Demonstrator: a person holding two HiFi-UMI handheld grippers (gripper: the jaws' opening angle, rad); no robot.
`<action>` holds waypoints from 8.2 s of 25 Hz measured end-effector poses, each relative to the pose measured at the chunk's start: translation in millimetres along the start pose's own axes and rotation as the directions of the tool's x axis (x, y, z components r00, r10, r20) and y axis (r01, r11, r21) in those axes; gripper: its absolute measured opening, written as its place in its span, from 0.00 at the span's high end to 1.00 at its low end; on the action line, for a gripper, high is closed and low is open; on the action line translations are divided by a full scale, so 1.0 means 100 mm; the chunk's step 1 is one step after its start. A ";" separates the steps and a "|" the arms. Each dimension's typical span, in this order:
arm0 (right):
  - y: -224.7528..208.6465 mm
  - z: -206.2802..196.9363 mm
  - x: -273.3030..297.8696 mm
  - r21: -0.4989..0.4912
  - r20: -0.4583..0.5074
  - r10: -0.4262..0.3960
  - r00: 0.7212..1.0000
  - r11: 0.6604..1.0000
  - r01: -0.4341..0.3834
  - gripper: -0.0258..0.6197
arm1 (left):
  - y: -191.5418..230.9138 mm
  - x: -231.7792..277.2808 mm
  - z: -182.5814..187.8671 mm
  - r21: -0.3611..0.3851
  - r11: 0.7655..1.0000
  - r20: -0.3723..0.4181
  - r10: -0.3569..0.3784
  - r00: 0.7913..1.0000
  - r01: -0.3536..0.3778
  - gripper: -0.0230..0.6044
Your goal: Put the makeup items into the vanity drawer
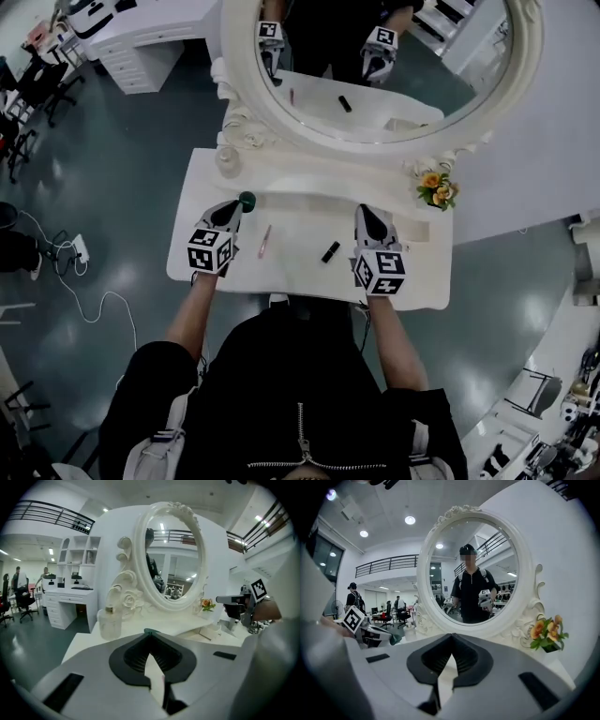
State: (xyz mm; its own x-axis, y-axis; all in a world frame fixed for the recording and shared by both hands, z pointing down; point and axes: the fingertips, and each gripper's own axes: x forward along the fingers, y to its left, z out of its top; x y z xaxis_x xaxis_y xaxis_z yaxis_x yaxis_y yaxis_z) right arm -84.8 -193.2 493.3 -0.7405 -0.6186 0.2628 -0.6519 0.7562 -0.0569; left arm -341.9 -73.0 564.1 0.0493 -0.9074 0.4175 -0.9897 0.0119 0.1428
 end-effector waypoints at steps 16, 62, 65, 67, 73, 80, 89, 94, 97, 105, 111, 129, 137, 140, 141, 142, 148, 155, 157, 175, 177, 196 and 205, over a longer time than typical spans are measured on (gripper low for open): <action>-1.41 -0.43 -1.39 0.123 -0.038 -0.385 0.922 0.914 0.386 0.95 | -2.12 1.30 0.55 0.177 0.883 -0.068 -0.429 0.901 0.434 0.92; -1.98 -0.89 -1.65 0.195 -0.137 -0.424 0.895 0.875 0.444 0.95 | -3.82 2.25 -0.24 0.269 0.729 -0.343 -0.538 0.770 0.630 0.93; -1.92 -0.78 -1.53 0.181 -0.112 -0.404 0.908 0.890 0.418 0.95 | -3.61 2.16 -0.02 0.273 0.761 -0.284 -0.521 0.805 0.589 0.93; -1.88 -0.71 -1.44 0.171 -0.095 -0.389 0.916 0.901 0.400 0.95 | -3.46 2.09 0.11 0.274 0.778 -0.253 -0.509 0.823 0.566 0.93; -1.53 -0.53 -1.06 0.134 -0.058 -0.304 0.951 0.941 0.309 0.95 | -2.81 1.78 0.27 0.261 0.842 -0.187 -0.436 0.880 0.472 0.93; -1.09 -0.29 -0.59 0.094 -0.023 -0.194 0.981 0.976 0.195 0.95 | -1.94 1.34 0.41 0.219 0.923 -0.100 -0.301 0.949 0.316 0.93; -0.60 -0.15 -0.14 0.051 -0.013 -0.074 0.997 0.996 0.074 0.95 | -1.21 0.94 0.38 0.159 0.970 -0.066 -0.178 0.982 0.186 0.93; -0.44 -0.26 -0.05 0.048 -0.043 -0.036 0.998 0.998 0.038 0.95 | -1.03 0.79 0.11 0.120 0.981 -0.103 -0.140 0.985 0.151 0.93; -0.36 -0.42 -0.02 0.062 -0.077 -0.019 0.997 0.998 0.024 0.95 | -0.94 0.72 -0.15 0.094 0.987 -0.152 -0.115 0.982 0.130 0.93; -0.19 -0.78 -0.04 0.090 -0.142 0.016 0.990 0.996 -0.003 0.95 | -0.60 0.52 -0.86 0.041 0.999 -0.301 -0.006 0.954 0.019 0.77; -0.16 -0.80 -0.06 0.093 -0.146 0.017 0.989 0.996 -0.003 0.95 | -0.55 0.53 -1.10 0.028 0.999 -0.365 -0.006 0.931 0.018 0.60; -0.42 -0.91 -0.38 0.111 -0.168 -0.053 0.984 0.991 0.072 0.95 | -0.46 0.56 -1.79 0.049 0.999 -0.544 0.025 0.839 0.003 0.87; -0.48 -0.81 -0.42 0.097 -0.148 -0.059 0.987 0.993 0.074 0.95 | -0.51 0.57 -1.56 0.052 0.999 -0.471 0.022 0.882 0.002 0.87; -0.51 -0.73 -0.42 0.094 -0.129 -0.066 0.989 0.992 0.078 0.95 | -0.57 0.59 -1.27 0.048 0.999 -0.408 0.002 0.913 0.019 0.87; -0.52 -0.70 -0.42 0.093 -0.121 -0.068 0.990 0.993 0.079 0.95 | -0.60 0.60 -1.15 0.048 0.999 -0.380 -0.004 0.925 0.024 0.87; -0.53 -0.67 -0.42 0.090 -0.113 -0.069 0.991 0.993 0.080 0.95 | -0.63 0.61 -1.01 0.049 0.998 -0.349 -0.010 0.937 0.029 0.87; -0.59 -0.49 -0.40 0.070 -0.073 -0.077 0.994 0.994 0.082 0.95 | -0.75 0.51 -0.16 0.071 0.996 -0.154 -0.038 0.987 0.049 0.87; -0.62 -0.34 -0.42 0.057 -0.049 -0.078 0.996 0.995 0.081 0.95 | -0.70 0.42 0.29 0.077 0.997 -0.053 -0.028 0.998 0.032 0.87; -0.64 -0.33 -0.43 0.058 -0.047 -0.082 0.996 0.995 0.085 0.95 | -0.73 0.44 0.32 0.080 0.996 -0.051 -0.036 0.998 0.040 0.87; -1.52 -0.61 -1.50 0.169 -0.073 -0.369 0.927 0.911 0.376 0.95 | -2.37 1.33 0.50 0.218 0.886 -0.161 -0.380 0.911 0.408 0.87; -1.61 -0.68 -1.67 0.185 -0.083 -0.405 0.911 0.892 0.413 0.95 | -2.64 1.42 0.48 0.239 0.857 -0.183 -0.423 0.887 0.457 0.87; -2.17 -1.14 -2.03 0.272 -0.180 -0.473 0.862 0.819 0.506 0.95 | -4.25 2.22 -0.29 0.353 0.612 -0.501 -0.515 0.695 0.708 0.87; -2.29 -1.23 -2.06 0.288 -0.203 -0.485 0.851 0.801 0.525 0.95 | -4.43 2.47 -0.56 0.360 0.604 -0.567 -0.464 0.681 0.711 0.87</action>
State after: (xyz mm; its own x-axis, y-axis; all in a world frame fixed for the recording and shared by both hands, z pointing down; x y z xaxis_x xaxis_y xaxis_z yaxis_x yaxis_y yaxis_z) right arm 237.0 -212.5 570.1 -0.2804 -0.8497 0.4466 -0.9581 0.2191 -0.1847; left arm 116.5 -278.7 653.5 0.5686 -0.3850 0.7270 -0.6113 -0.7891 0.0602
